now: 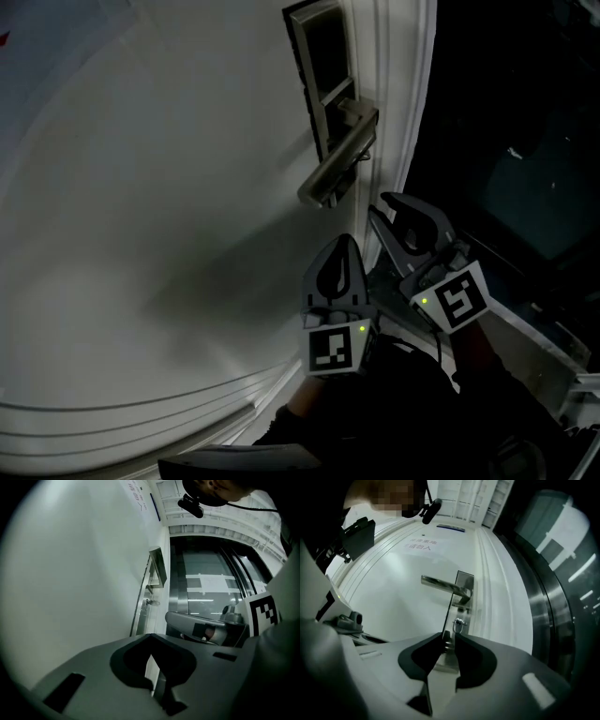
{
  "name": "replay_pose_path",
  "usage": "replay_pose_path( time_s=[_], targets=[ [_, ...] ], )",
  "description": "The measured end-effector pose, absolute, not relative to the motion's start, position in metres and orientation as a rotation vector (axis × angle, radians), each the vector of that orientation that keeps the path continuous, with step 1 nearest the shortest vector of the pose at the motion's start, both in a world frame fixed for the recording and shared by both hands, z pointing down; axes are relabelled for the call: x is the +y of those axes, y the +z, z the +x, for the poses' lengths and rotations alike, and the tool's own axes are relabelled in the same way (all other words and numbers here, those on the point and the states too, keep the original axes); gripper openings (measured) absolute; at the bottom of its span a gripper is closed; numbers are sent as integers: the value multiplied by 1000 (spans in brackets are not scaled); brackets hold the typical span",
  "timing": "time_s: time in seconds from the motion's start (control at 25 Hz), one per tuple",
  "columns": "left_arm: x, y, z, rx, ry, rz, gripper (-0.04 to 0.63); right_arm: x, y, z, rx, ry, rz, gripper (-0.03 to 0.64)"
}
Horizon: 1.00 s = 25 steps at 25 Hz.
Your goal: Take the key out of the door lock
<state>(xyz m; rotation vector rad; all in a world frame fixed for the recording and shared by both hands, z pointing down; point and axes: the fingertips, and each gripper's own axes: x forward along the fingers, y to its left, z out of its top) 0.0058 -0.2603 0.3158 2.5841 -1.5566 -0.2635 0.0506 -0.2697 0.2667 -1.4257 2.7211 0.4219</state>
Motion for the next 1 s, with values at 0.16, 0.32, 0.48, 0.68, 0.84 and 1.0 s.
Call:
replay_pose_path(
  time_s=[0.16,0.32,0.48,0.68,0.84,1.0],
  targets=[
    [-280,295,12,-1587,-231,2624,0,-291,242,52,2731,690,-1451,75],
    [-296,286,12,-1621,-247,2612,0,-306,231,47,2740,954,-1473,77],
    [-306,282,20,-1594,-263,2634,0,-315,228,36,2747,1170,-1447,77],
    [-313,276,24,-1594,-282,2647,0,-324,226,33,2743,1263,-1454,74],
    [-319,282,18,-1644,-338,2585,0,-326,225,31,2749,1323,-1442,54],
    [-318,286,14,-1659,-347,2538,0,-325,225,31,2755,1330,-1442,29]
  ],
)
